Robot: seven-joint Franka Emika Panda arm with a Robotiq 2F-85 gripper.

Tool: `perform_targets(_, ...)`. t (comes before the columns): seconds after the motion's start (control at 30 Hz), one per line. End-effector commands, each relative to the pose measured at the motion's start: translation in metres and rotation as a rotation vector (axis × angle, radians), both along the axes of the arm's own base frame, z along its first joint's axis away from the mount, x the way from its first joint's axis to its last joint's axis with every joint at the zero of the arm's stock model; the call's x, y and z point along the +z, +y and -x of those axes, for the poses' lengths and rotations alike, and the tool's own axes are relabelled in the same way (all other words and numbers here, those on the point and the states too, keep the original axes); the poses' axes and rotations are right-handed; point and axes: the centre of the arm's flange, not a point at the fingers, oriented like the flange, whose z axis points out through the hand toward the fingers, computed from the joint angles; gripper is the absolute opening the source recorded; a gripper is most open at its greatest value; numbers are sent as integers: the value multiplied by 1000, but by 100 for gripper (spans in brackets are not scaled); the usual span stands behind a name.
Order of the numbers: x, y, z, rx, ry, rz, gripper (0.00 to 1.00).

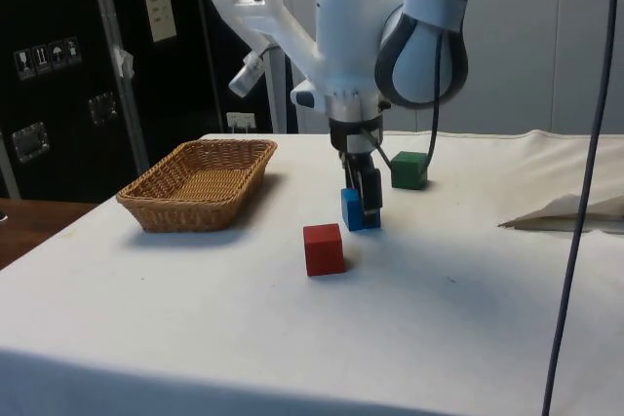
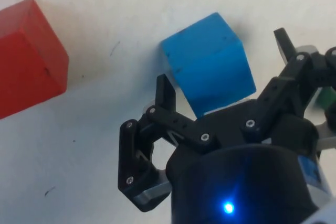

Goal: Pick up exactly two blocks and place them into the basket.

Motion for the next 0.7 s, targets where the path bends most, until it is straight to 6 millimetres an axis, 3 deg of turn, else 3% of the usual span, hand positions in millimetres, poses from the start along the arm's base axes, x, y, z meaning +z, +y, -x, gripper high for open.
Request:
perform_targets(0.0, 2, 0, 1, 4, -11, -13, 100)
perform_targets(0.17, 1, -3, 1, -1, -8, -7, 97)
perform_targets(0.2, 1, -3, 1, -1, -8, -6, 89)
perform_targets(0.23, 1, -4, 1, -1, -6, -5, 67)
perform_targets(0.33, 0, -4, 0, -4, -7, 2, 33)
perform_targets(0.37, 1, -4, 1, -3, -6, -4, 33)
perform_targets(0.47, 1, -4, 1, -2, -5, -4, 0)
perform_targets(0.67, 1, -5, 1, -5, -2, -3, 0)
